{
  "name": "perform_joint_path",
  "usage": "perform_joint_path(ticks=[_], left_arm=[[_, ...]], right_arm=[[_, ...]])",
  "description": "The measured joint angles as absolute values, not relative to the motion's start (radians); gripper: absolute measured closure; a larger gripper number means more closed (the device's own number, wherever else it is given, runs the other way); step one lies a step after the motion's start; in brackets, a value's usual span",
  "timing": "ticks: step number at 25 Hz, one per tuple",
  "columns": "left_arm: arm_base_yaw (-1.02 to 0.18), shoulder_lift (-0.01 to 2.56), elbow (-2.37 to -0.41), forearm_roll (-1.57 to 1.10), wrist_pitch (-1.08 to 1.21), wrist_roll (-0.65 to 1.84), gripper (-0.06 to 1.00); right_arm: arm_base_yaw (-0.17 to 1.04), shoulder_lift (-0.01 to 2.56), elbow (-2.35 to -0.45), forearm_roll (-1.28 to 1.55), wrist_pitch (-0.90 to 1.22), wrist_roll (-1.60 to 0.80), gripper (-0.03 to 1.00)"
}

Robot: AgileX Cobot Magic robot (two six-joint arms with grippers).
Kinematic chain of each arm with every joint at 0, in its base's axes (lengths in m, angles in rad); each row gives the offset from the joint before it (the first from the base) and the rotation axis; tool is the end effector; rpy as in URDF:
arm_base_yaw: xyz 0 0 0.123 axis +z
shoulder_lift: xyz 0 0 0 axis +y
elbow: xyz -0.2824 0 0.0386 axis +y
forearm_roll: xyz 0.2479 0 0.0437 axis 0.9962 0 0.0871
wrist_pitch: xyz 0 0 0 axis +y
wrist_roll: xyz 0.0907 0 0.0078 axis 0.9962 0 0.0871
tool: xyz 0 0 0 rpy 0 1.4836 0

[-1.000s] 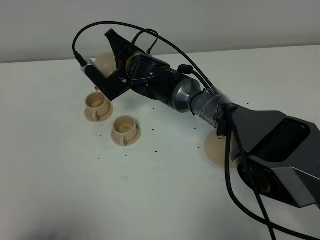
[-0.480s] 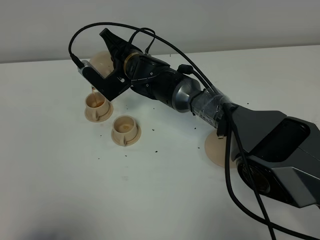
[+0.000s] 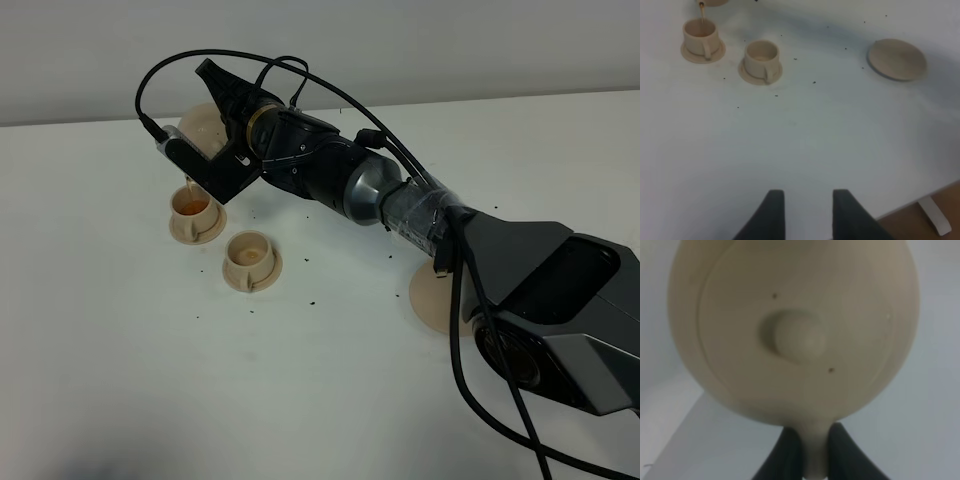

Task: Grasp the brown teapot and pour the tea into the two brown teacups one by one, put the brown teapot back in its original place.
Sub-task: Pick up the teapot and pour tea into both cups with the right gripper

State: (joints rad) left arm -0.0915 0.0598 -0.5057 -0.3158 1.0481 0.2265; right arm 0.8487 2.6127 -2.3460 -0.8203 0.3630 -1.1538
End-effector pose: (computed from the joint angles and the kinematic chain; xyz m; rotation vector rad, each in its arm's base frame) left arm 0.0002 -0.0246 0.2832 0.3276 2.0307 -0.2974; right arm 0.4102 0.4298 0.1720 -2.0497 0.5464 -0.9404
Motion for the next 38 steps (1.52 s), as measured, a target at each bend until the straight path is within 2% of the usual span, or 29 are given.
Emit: perform_joint_path(ticks=[38], left_arm=[[-0.092,0.06,-0.506,-0.316,1.048,0.227,0.69]], right_arm=[[0.849,2.613,-2.346,-0.825,0.36,-1.156,0.86]])
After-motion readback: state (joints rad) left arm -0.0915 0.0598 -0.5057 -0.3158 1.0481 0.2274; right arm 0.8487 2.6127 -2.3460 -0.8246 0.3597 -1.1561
